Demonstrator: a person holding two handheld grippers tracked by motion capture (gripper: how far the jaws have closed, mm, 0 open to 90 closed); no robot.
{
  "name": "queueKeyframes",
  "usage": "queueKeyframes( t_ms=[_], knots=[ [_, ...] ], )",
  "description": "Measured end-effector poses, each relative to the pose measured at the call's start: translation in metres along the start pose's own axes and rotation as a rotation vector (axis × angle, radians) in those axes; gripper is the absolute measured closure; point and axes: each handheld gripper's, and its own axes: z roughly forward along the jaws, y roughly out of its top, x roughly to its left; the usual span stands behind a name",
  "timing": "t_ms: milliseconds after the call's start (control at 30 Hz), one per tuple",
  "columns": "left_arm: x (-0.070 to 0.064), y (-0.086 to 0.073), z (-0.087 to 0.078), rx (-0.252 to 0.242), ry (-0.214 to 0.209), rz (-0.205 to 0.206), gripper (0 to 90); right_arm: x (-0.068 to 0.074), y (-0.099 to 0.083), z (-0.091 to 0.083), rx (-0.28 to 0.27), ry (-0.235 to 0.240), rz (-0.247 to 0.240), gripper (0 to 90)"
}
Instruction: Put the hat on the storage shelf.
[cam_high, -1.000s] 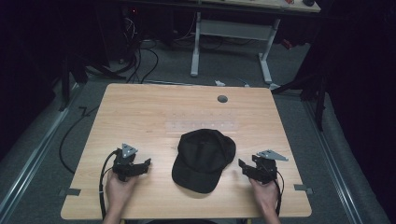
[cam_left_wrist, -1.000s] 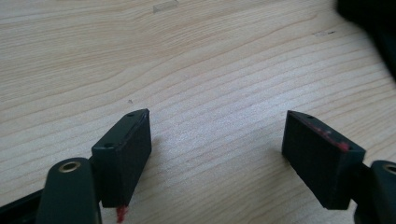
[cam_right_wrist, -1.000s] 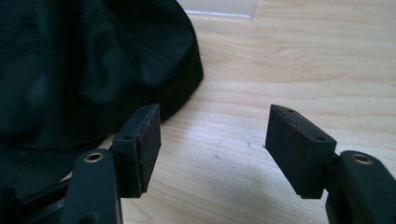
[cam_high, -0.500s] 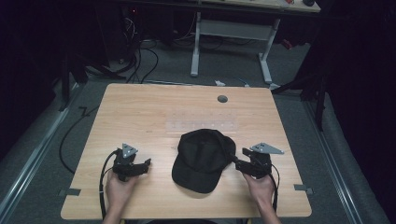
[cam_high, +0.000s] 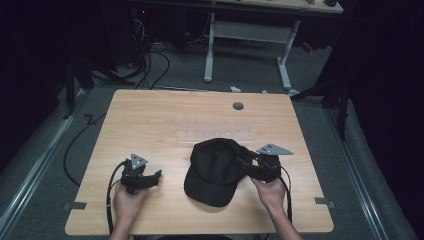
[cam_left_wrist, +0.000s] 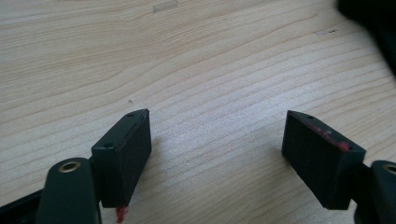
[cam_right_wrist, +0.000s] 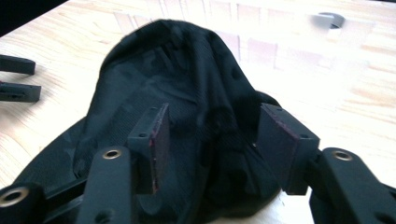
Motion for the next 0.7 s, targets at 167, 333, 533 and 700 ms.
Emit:
queueKeyframes(
  t_ms=[167,333,533,700],
  knots=[
    [0.000,0.000,0.000,0.000,0.000,0.000,24.3,0.004,0.010,0.008,0.004,0.007,-0.018,49.9],
    [0.000,0.000,0.000,0.000,-0.001,0.000,24.3,0.006,0.016,0.015,0.013,0.007,-0.023,52.5],
    [0.000,0.000,0.000,0.000,-0.002,-0.001,24.3,0.002,0.020,0.027,0.041,-0.010,-0.017,57.2],
    [0.000,0.000,0.000,0.000,-0.004,-0.002,24.2,0.000,0.019,0.034,0.065,-0.001,-0.007,63.9]
  ],
)
